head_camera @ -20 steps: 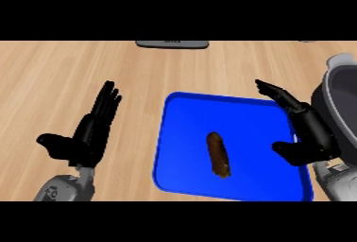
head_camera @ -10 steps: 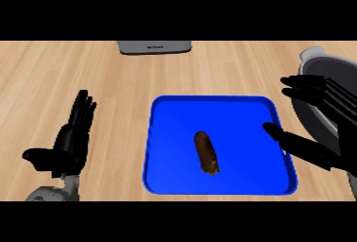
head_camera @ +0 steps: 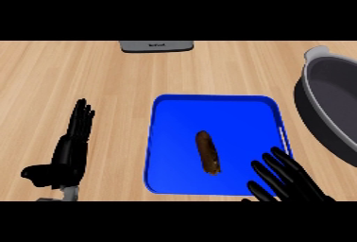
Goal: Pick the sweet potato from the tray and place it in the pot
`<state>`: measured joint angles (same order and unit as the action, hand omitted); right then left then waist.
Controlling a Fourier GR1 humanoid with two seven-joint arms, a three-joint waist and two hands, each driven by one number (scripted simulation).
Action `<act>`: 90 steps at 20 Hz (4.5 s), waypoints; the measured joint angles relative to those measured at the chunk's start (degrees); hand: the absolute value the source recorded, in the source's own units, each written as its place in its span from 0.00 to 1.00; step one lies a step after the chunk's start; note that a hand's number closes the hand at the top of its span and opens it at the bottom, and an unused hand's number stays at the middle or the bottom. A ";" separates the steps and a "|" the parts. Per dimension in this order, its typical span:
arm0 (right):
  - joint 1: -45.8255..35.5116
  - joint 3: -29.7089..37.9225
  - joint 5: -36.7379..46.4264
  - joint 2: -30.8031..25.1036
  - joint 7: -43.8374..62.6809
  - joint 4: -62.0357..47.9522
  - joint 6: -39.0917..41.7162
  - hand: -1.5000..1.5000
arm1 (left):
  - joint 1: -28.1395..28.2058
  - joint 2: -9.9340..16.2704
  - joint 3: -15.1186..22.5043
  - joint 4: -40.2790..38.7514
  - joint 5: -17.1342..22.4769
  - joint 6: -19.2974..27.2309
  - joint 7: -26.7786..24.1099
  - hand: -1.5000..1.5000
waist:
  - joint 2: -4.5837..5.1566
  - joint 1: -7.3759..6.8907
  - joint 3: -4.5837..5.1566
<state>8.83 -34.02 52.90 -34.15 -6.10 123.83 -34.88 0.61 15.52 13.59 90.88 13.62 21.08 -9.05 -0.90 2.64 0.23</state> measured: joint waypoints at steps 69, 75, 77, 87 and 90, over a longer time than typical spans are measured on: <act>-6.39 -0.78 36.77 28.75 43.76 -30.31 37.28 1.00 | -0.47 -7.55 -4.97 -0.61 -7.60 -6.10 0.47 0.50 | 1.74 -0.80 -0.59; -8.12 13.20 31.16 33.48 55.53 -27.75 38.29 1.00 | -0.28 -7.36 -5.88 -0.08 -7.45 -5.62 0.19 0.50 | 2.53 0.69 -0.77; -12.37 19.61 31.77 33.67 59.57 -28.07 37.45 1.00 | -0.36 -7.25 -5.80 0.01 -7.48 -5.80 0.07 0.50 | 2.75 -0.15 -0.57; -36.76 44.52 41.02 24.98 68.37 -39.21 37.50 1.00 | -2.17 -7.41 -3.13 0.61 -7.76 -8.13 0.22 0.50 | 3.65 -7.04 -0.11; -43.03 49.78 44.56 21.81 69.85 -44.85 37.98 1.00 | -3.08 -7.45 -2.55 0.57 -7.94 -8.56 0.59 0.50 | 3.82 -8.47 -0.13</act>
<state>-34.20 15.77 97.46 -12.35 63.75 78.99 3.10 -2.47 8.07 11.05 91.45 5.68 12.52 -8.46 2.92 -5.83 0.10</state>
